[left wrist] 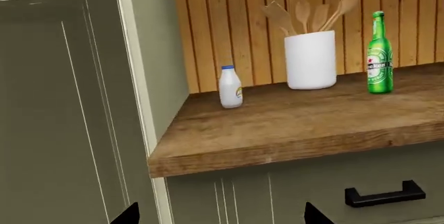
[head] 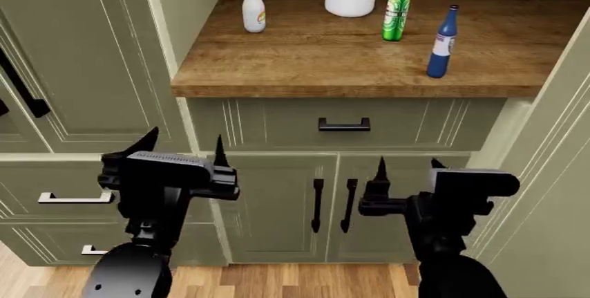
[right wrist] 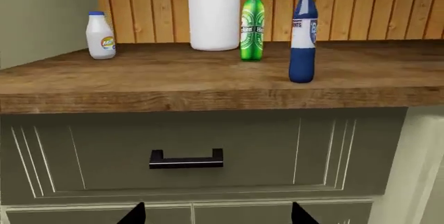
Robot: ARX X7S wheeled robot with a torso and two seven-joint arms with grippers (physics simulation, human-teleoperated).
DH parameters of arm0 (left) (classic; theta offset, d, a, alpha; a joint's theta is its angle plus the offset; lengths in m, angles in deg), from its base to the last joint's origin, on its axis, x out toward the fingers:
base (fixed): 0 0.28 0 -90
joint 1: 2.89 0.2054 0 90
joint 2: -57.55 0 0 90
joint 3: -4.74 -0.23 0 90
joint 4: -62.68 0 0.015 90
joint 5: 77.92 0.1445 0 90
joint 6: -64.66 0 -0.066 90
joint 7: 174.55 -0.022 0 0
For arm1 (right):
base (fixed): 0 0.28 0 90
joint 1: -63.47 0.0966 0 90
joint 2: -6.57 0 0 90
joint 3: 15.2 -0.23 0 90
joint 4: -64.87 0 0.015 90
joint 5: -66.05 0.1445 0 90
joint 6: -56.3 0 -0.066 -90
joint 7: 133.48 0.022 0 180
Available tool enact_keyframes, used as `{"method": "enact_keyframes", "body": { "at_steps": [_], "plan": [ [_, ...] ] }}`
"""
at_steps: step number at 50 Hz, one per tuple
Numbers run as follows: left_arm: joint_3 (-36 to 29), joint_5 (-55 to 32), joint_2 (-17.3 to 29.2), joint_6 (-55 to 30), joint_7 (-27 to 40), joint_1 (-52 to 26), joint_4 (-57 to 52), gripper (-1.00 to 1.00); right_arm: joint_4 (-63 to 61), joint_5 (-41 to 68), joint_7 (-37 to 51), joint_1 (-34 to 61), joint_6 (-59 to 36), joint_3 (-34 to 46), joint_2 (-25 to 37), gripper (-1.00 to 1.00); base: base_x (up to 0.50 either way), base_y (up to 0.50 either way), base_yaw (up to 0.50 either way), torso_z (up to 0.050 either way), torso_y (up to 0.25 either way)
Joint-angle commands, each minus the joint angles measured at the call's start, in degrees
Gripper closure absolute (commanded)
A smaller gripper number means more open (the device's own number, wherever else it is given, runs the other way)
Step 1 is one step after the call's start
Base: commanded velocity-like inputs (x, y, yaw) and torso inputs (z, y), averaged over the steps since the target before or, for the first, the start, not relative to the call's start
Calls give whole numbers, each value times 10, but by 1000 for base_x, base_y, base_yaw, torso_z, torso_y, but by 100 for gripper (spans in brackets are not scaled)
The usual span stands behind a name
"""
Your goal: Move the drinks to the dining counter.
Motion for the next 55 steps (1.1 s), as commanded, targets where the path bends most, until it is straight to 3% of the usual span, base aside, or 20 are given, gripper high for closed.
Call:
{"method": "enact_keyframes", "body": {
  "at_steps": [1,4,11,12,15,19,33,37,42,55],
  "plan": [
    [1,-23,23,-206,-27,-214,-37,-100,-78,66,16,169,-246,-56,26,-100,0,0,0,0,0],
    [16,-45,15,-316,-36,-318,-2,-100,-124,86,42,260,-370,-75,29,-100,0,0,0,0,0],
    [12,-60,25,-429,-49,-489,-4,-100,-156,140,49,476,-594,-125,31,-100,0,0,0,0,0],
    [-14,-47,37,-432,-43,-501,-14,-100,-145,204,77,499,-599,-148,33,-100,0,0,0,0,0],
    [-38,-45,46,-461,-45,-532,-24,-100,-105,423,273,556,-598,-130,100,-100,0,0,0,0,0],
    [-33,-45,42,-465,-44,-569,-9,-100,-90,545,389,613,-595,-122,126,-100,0,0,0,0,0],
    [-36,-47,40,-454,-40,-563,-3,-100,-85,606,425,614,-570,-111,141,-100,309,-234,0,0,0],
    [-29,-51,46,-443,-45,-556,-3,-100,-74,628,442,644,-584,-73,146,-100,462,-221,0,0,0],
    [-21,-53,49,-438,-45,-547,-3,-100,-83,624,436,647,-573,-31,166,-100,196,0,0,0,0],
    [-28,-55,50,-438,-43,-547,-1,-100,-75,650,457,639,-555,-42,174,-100,463,157,0,0,0]
  ]
}}
